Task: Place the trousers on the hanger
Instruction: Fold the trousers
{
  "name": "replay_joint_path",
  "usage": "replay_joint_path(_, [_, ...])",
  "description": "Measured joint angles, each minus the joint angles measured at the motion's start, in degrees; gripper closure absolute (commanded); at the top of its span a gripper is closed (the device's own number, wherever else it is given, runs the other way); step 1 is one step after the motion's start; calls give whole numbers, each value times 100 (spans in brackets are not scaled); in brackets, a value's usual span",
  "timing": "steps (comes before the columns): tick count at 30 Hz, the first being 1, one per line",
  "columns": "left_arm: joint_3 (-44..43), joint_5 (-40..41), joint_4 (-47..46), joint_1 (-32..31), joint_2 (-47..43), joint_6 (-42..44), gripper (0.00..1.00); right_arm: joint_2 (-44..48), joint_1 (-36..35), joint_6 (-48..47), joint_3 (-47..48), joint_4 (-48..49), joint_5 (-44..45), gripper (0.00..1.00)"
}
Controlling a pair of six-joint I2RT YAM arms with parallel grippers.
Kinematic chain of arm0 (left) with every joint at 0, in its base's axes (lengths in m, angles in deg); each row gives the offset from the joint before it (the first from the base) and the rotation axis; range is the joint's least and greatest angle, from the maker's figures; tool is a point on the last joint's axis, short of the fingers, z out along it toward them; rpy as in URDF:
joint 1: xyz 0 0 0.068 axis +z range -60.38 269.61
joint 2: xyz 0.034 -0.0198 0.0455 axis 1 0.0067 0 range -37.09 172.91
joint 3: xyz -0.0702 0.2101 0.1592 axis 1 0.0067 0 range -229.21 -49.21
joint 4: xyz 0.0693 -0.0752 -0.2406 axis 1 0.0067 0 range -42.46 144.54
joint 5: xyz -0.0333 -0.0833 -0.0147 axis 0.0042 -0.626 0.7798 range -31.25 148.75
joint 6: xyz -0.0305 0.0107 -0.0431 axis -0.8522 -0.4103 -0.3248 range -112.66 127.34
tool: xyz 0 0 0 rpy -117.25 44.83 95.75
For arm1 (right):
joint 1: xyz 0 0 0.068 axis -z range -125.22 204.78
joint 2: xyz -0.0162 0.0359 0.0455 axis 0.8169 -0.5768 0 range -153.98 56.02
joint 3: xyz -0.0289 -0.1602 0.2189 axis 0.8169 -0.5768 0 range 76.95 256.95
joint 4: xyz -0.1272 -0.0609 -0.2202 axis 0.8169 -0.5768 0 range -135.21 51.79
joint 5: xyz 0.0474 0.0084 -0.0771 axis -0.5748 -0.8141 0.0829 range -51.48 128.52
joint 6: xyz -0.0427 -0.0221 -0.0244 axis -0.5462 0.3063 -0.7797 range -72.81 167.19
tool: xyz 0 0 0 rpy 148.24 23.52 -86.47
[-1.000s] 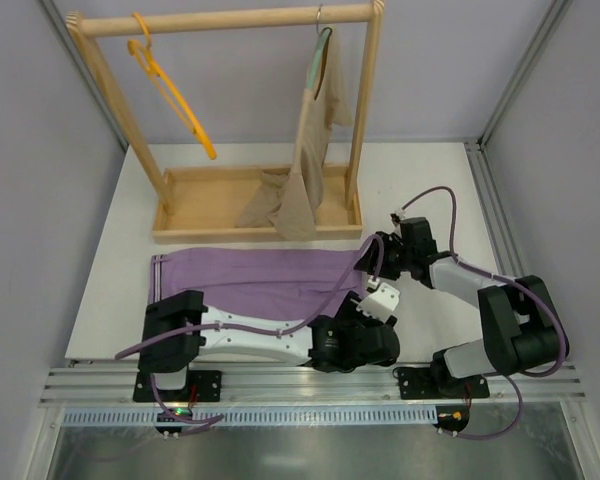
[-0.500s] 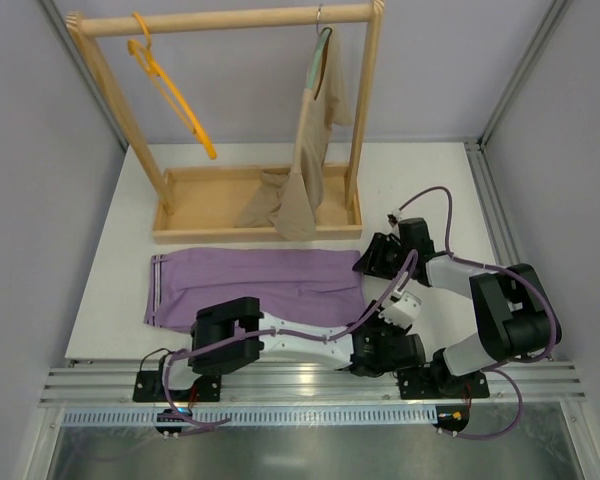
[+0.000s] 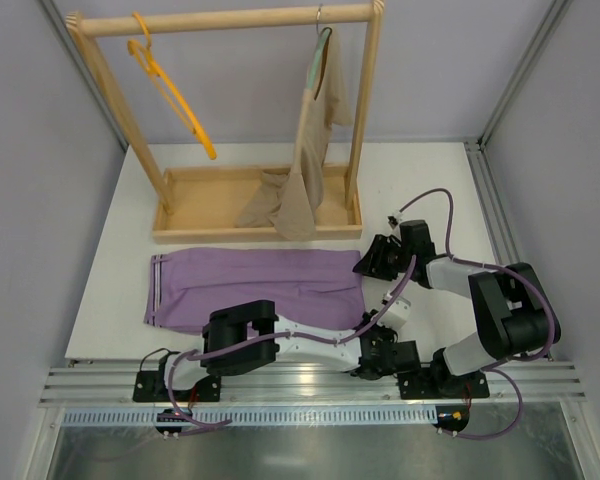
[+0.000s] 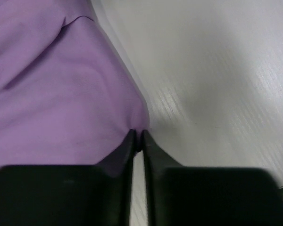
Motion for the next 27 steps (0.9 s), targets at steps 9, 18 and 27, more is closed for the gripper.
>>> replay_joint_path(9, [570, 57, 70, -50, -350, -404, 100, -44, 0, 59, 2, 22, -17, 95])
replay_joint_path(18, [1545, -162, -424, -275, -1163, -697, 100, -361, 83, 175, 107, -48, -319, 96])
replay_joint_path(27, [1495, -400, -623, -476, -1161, -916, 100, -376, 422, 129, 278, -315, -457, 96])
